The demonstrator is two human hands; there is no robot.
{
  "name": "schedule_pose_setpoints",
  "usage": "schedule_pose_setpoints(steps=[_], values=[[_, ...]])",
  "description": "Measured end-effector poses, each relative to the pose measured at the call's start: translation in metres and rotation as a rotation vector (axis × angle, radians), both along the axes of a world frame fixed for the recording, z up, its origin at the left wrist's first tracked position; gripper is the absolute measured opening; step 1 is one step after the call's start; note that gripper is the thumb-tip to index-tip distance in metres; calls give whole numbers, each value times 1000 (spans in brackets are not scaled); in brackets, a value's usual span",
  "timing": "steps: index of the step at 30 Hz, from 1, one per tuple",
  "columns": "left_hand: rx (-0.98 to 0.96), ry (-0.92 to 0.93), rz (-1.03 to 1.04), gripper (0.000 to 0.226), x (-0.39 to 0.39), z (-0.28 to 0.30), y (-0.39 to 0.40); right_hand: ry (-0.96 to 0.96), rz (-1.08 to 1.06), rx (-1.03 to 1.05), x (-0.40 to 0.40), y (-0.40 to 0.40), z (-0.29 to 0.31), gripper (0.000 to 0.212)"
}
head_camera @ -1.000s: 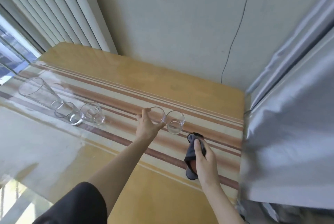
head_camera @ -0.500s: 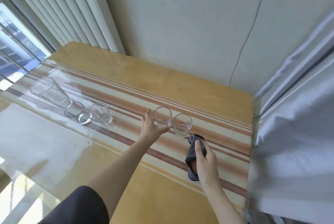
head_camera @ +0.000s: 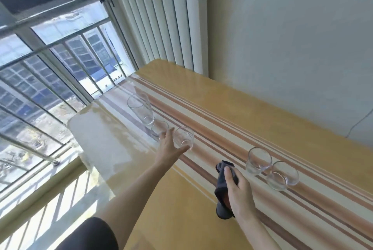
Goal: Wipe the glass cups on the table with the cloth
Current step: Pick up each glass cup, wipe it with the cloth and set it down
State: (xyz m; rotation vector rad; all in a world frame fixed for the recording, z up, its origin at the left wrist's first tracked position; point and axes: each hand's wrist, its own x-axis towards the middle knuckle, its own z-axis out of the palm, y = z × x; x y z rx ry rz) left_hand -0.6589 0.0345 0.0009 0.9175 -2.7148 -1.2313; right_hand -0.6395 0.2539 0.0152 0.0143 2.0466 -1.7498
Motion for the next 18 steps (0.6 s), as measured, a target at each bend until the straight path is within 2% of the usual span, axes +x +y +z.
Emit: schedule_pose_setpoints(steps=[4, 8, 11, 15, 18], values=[[-157, -62, -144, 55, -31, -22, -16, 4, -17, 18, -14, -22, -8, 22], [-240, -209, -284, 76, -46, -43, -19, -13, -59, 31, -22, -27, -14, 22], [-280, -248, -298, 84, -57, -48, -22, -26, -79, 28, -25, -27, -19, 20], [-234, -199, -241, 83, -59, -48, -21, -22, -86, 38, -27, -25, -18, 20], [-44, -86, -205, 80, -49, -32, -18, 18, -84, 23, -29, -22, -5, 21]])
